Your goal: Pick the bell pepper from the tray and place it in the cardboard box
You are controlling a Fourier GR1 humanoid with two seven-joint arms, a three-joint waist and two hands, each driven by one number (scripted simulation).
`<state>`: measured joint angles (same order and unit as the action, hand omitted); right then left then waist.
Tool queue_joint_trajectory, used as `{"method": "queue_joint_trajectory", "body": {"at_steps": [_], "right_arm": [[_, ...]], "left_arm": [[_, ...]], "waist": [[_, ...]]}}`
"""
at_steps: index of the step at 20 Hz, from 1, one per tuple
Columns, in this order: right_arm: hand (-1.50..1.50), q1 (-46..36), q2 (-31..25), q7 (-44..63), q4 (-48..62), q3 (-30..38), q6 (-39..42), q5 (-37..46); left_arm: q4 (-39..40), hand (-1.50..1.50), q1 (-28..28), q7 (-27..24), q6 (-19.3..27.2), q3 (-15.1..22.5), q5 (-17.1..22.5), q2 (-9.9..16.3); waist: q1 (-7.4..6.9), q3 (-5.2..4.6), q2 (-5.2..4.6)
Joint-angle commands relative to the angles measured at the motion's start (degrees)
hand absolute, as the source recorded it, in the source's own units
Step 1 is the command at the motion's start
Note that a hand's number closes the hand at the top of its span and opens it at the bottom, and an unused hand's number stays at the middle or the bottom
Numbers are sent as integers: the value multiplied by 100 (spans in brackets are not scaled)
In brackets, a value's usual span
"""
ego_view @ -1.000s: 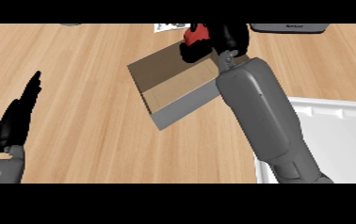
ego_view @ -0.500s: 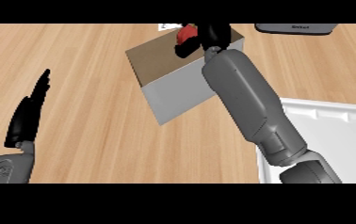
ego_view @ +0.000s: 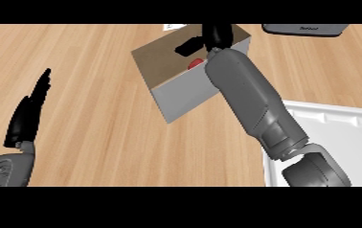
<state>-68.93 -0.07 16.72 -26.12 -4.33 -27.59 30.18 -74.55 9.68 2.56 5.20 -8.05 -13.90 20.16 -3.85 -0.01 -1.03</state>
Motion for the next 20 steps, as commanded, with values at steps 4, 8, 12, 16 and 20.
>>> {"method": "queue_joint_trajectory", "body": {"at_steps": [4,8,12,16,20], "right_arm": [[-150,38,7,-1134,8,430,-1099,-538],[-150,284,-157,-1660,-443,1003,-886,-1019],[-150,787,-397,-2008,-1160,1110,-401,-1329],[-150,1316,-859,-1576,-2024,1133,50,-1491],[-150,2419,-1076,-1196,-3162,959,206,-1479]], "left_arm": [[-218,0,-67,96,-66,0,22,-5],[-605,0,-278,428,-40,-85,41,31],[-178,0,-519,-21,-93,-301,109,103],[-555,0,-428,475,-76,-297,79,94],[-192,0,-623,-24,91,-350,-2,-26]], "waist": [[56,5,12],[230,10,68],[374,3,107],[472,4,143],[580,-2,175]]}}
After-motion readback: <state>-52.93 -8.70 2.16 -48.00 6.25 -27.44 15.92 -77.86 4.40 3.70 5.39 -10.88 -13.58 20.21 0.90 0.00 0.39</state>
